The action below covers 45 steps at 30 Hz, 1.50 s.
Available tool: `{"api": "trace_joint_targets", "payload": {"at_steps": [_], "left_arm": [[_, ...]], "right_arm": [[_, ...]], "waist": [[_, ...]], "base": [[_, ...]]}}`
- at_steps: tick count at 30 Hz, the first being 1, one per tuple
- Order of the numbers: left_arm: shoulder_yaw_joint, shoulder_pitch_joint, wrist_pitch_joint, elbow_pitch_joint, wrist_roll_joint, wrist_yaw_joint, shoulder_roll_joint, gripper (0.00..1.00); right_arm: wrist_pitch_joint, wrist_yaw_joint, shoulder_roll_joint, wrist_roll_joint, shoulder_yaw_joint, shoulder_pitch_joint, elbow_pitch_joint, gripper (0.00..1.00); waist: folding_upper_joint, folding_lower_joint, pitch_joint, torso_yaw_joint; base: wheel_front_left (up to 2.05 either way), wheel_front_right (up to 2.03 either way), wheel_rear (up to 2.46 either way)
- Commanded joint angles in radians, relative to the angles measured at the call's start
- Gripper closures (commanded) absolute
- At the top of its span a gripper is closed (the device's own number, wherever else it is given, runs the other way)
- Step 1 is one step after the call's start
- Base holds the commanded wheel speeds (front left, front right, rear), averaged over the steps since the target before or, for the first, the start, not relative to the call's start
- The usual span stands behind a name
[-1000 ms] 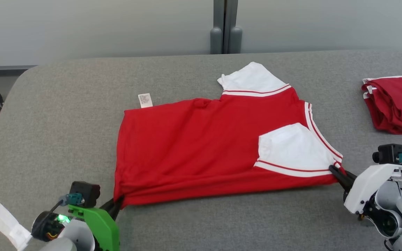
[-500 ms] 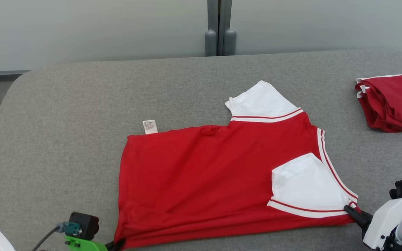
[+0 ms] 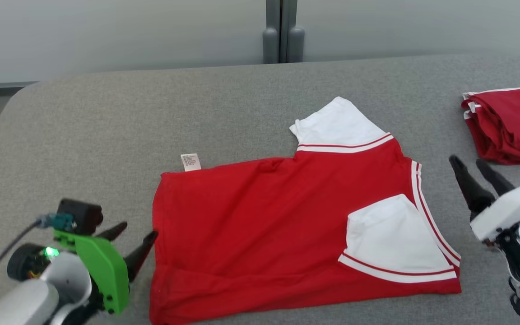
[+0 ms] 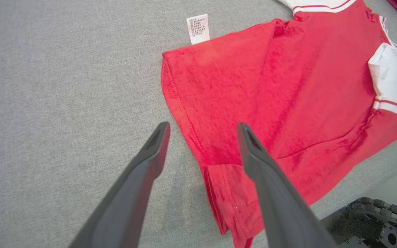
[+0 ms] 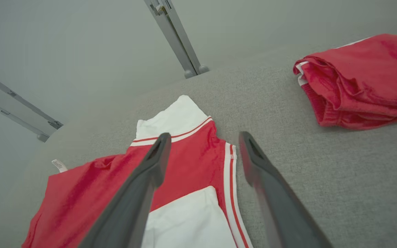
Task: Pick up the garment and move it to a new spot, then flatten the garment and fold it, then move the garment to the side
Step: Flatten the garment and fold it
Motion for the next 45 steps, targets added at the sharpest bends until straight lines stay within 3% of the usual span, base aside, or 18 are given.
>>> {"api": "trace_joint_targets", "payload": {"at_steps": [1,4,8,11,15,20,27,36,45], "left_arm": [[0.012,-0.052,0.015,0.015,-0.004,-0.015,-0.008,0.0],[0.028,-0.166,0.047,0.075,-0.005,-0.052,-0.036,0.0],[-0.004,-0.322,0.126,0.207,0.018,-0.134,-0.078,0.0],[-0.04,-0.432,0.207,0.314,0.023,-0.191,-0.11,0.0],[-0.063,-0.542,0.242,0.419,0.002,-0.224,-0.166,0.0],[-0.107,-0.626,0.282,0.481,-0.047,-0.233,-0.224,0.0],[-0.188,-0.698,0.325,0.447,-0.142,-0.233,-0.208,0.0],[-0.263,-0.751,0.321,0.407,-0.227,-0.234,-0.193,0.0],[-0.326,-0.789,0.246,0.402,-0.251,-0.234,-0.198,0.0]], "right_arm": [[-0.024,0.0,0.028,-0.014,0.004,-0.045,0.001,0.0],[-0.044,0.0,0.049,-0.06,0.028,-0.15,0.053,0.0],[-0.036,0.0,0.077,-0.077,0.052,-0.32,0.175,0.0],[-0.027,0.0,0.063,-0.117,0.11,-0.464,0.272,0.0],[-0.025,0.0,0.053,-0.164,0.198,-0.64,0.4,0.0],[-0.009,0.0,0.032,-0.205,0.316,-0.808,0.566,0.0],[0.02,0.0,0.025,-0.175,0.441,-0.953,0.761,0.0],[0.048,0.0,0.003,-0.102,0.554,-1.047,0.905,0.0],[0.181,0.0,0.012,-0.029,0.655,-1.021,0.974,0.0]], "waist": [[0.0,0.0,0.037,0.005],[0.0,0.0,0.085,0.014],[0.0,0.0,0.16,0.032],[0.0,0.0,0.23,0.045],[0.0,0.0,0.305,0.061],[0.0,0.0,0.367,0.077],[0.0,0.0,0.396,0.113],[0.0,0.0,0.428,0.149],[0.0,0.0,0.436,0.137]], "base": [[0.0,0.0,0.0],[0.0,0.0,0.0],[0.0,0.0,0.0],[0.0,0.0,0.0],[0.0,0.0,0.0],[0.0,0.0,0.0],[0.0,0.0,0.0],[0.0,0.0,0.0],[0.0,0.0,0.0]]}}
